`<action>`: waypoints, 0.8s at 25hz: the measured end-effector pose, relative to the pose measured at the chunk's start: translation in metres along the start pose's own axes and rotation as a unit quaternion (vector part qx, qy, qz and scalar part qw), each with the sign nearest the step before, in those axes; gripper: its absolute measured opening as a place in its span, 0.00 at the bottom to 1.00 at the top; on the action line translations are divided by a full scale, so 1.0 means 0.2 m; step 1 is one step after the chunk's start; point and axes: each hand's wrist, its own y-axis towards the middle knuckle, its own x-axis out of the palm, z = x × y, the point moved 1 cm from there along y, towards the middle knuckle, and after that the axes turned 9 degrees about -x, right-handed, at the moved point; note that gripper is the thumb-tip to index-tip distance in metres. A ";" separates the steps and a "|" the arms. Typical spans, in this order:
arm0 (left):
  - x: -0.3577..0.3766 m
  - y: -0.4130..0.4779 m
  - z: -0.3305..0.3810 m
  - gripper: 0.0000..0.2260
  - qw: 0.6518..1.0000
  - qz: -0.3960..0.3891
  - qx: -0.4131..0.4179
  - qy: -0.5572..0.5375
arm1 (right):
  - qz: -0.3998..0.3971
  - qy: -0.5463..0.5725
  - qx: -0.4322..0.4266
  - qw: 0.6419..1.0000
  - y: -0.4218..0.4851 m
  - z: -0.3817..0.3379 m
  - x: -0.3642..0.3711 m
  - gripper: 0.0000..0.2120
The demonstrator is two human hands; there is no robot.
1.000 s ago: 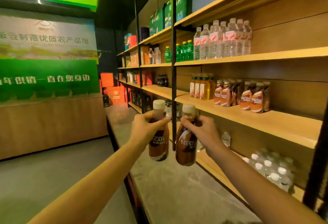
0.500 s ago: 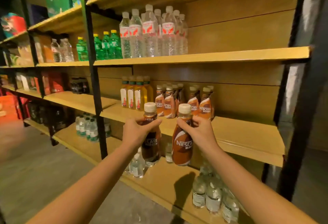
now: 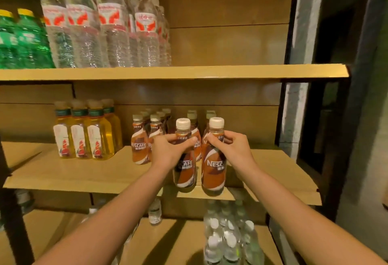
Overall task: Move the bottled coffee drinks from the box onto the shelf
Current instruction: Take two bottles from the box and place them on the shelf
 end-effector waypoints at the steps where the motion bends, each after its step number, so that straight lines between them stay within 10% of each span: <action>1: 0.00 0.06 -0.01 0.11 1.000 -0.008 0.002 0.003 | 0.008 -0.007 0.004 1.000 0.03 0.01 0.03 0.13; 20: 0.12 0.35 -0.22 0.20 0.997 -0.050 0.049 -0.027 | 0.088 -0.054 0.030 0.994 0.19 0.27 0.15 0.26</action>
